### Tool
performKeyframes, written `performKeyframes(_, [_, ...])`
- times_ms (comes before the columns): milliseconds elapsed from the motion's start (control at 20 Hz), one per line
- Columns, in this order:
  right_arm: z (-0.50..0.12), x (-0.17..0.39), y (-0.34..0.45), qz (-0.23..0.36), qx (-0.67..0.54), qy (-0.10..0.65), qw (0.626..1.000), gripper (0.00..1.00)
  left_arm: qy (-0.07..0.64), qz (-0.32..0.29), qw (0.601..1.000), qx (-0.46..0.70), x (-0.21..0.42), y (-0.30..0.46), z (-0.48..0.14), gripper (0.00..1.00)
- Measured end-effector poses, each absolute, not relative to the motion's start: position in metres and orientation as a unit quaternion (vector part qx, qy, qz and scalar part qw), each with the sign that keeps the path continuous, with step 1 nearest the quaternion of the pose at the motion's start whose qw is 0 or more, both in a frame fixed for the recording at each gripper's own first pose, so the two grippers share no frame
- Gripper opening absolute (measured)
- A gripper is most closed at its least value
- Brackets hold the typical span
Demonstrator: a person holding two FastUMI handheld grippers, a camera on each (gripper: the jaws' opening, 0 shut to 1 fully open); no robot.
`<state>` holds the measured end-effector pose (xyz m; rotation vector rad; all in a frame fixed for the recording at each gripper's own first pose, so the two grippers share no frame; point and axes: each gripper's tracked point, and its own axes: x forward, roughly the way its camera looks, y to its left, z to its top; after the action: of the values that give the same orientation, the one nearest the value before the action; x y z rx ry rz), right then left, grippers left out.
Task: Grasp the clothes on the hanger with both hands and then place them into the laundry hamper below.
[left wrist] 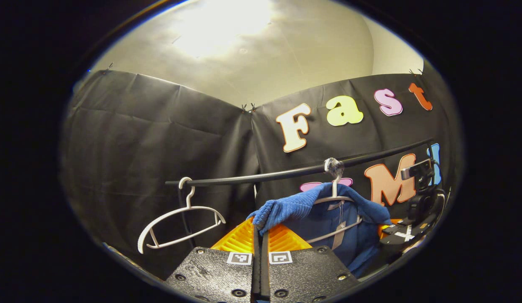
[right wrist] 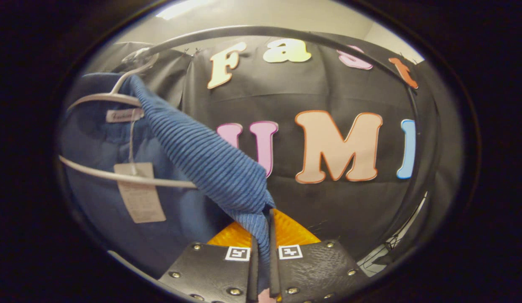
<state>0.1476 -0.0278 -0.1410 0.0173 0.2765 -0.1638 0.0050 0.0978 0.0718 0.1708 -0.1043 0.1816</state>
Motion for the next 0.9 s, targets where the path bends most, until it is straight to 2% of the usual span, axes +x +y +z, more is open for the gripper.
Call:
performKeyframes(350, [-0.11,0.186,-0.055,-0.102,0.025,0.089,0.99,0.1,-0.058,0.093,0.99,0.091,0.004,0.107,0.082,0.0])
performKeyframes(900, [-0.118,0.245,-0.041,-0.051,0.076,0.078,0.993,0.1,-0.061,0.095,0.988,0.101,0.012,0.116,0.093,0.0])
